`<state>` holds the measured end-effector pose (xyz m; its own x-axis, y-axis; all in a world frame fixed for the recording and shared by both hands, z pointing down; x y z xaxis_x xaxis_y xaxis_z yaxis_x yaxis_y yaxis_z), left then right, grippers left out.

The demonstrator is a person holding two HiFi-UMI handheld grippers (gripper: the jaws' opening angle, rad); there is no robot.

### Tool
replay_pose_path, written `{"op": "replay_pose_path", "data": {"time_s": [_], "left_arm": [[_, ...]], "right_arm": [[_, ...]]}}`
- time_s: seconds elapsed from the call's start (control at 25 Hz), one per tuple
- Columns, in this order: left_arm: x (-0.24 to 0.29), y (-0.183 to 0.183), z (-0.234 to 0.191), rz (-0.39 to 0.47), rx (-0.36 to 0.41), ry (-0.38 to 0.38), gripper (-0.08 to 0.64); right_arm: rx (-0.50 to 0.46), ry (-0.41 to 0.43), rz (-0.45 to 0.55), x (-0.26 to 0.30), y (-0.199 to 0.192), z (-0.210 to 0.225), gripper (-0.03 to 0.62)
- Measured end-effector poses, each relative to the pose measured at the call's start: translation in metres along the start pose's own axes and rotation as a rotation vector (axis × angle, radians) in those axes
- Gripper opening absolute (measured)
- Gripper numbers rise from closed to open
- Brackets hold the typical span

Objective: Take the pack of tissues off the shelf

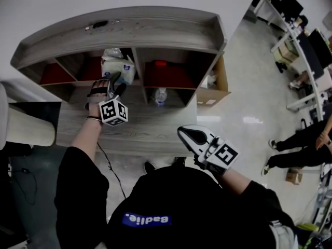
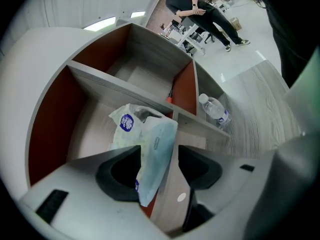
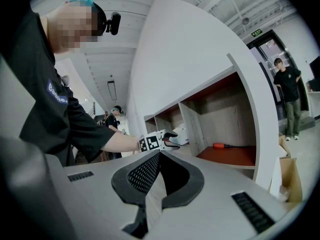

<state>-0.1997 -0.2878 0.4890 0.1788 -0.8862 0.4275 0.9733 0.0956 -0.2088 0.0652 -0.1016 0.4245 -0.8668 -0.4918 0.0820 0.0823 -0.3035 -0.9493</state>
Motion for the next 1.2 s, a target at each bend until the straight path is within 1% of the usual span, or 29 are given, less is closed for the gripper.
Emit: {"op": "replay_pose_path", "data": {"time_s": [0.16,0.32,0.56,0.64,0.76,1.2], "left_arm": [[0.004,-0.001,0.001,-0.007,0.012,-0.006,0.202],[0.007,-0.001,0.004,-0.016,0.021,-0.023,0.139],[0.005,-0.001,0.006,-0.011,0.015,-0.035,0.104],[0.003,-0.002,0.005,-0.007,0.012,-0.031,0.091],[-0.003,-0.003,0.0,-0.003,-0.004,-0.003,0.044],[-0.032,-0.003,-0.007,0.014,-0.076,0.037,0.038]], "right_arm": [[0.005,-0.008,-0.009,-0.002,-0.002,0.001,0.026],[0.005,-0.014,-0.007,-0.004,-0.002,0.003,0.026],[0.001,-0.014,-0.011,-0.002,-0.002,0.002,0.026],[0.0,-0.013,-0.012,-0.002,-0.002,0.001,0.026],[-0.002,-0.01,-0.012,0.0,-0.001,0.0,0.026],[-0.004,0.009,0.0,0.005,0.003,-0.006,0.026]]}}
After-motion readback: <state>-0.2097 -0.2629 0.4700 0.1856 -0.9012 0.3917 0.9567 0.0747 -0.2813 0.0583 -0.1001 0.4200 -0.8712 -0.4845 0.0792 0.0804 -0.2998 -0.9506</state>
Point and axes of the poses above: the fingertips, and each gripper's own axes: x forward along the fingers, z to its right, y out of its top, the point moved 6 cm from there along -x, backward along the fingers, and after that the axes turned 3 degrees about x, right-handed, at the moved point
